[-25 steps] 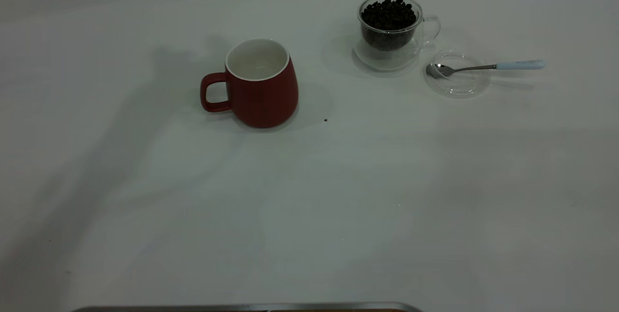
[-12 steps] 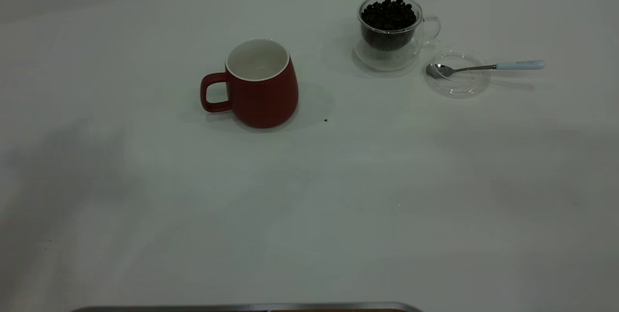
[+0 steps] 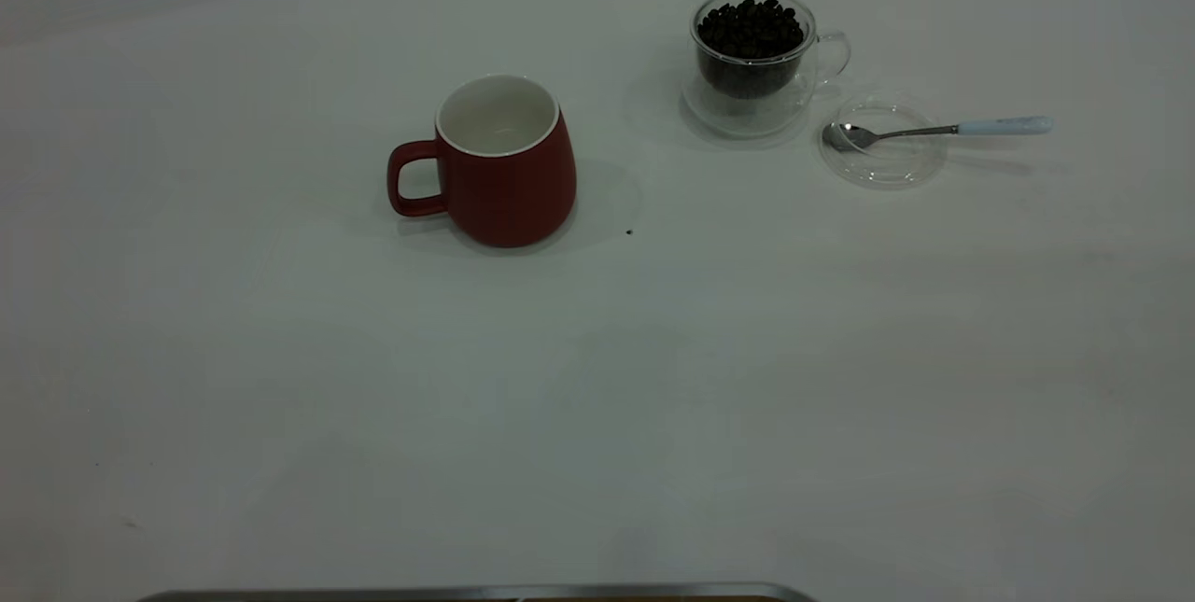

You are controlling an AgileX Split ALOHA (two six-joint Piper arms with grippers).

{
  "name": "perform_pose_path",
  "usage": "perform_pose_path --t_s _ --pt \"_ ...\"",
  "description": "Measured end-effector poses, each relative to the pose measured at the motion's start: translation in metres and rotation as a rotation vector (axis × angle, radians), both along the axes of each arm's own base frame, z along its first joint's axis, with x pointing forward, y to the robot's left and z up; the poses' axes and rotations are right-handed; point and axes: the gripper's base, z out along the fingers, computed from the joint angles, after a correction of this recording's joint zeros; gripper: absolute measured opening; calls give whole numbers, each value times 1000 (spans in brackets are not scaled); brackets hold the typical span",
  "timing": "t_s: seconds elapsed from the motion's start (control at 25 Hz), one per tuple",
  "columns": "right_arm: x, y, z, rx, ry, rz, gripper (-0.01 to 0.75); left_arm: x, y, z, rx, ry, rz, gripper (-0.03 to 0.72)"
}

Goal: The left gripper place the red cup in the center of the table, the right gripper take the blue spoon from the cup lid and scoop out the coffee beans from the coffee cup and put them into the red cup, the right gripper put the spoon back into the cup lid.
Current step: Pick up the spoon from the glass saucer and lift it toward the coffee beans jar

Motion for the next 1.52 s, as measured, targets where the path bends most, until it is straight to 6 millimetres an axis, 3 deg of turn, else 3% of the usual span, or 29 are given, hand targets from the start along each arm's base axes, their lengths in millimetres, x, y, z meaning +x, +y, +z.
perform_pose_path --t_s 0.4,0.72,1.12,1.52 --pt "0 0 0 0 0 0 369 -25 1 -97 -45 222 23 537" --pt "0 0 0 0 0 0 369 -35 5 -138 -68 259 70 537" --pt "0 0 0 0 0 0 369 -37 6 -143 -79 280 106 537" --pt "0 0 0 0 0 0 369 -38 22 -142 -102 229 460 537"
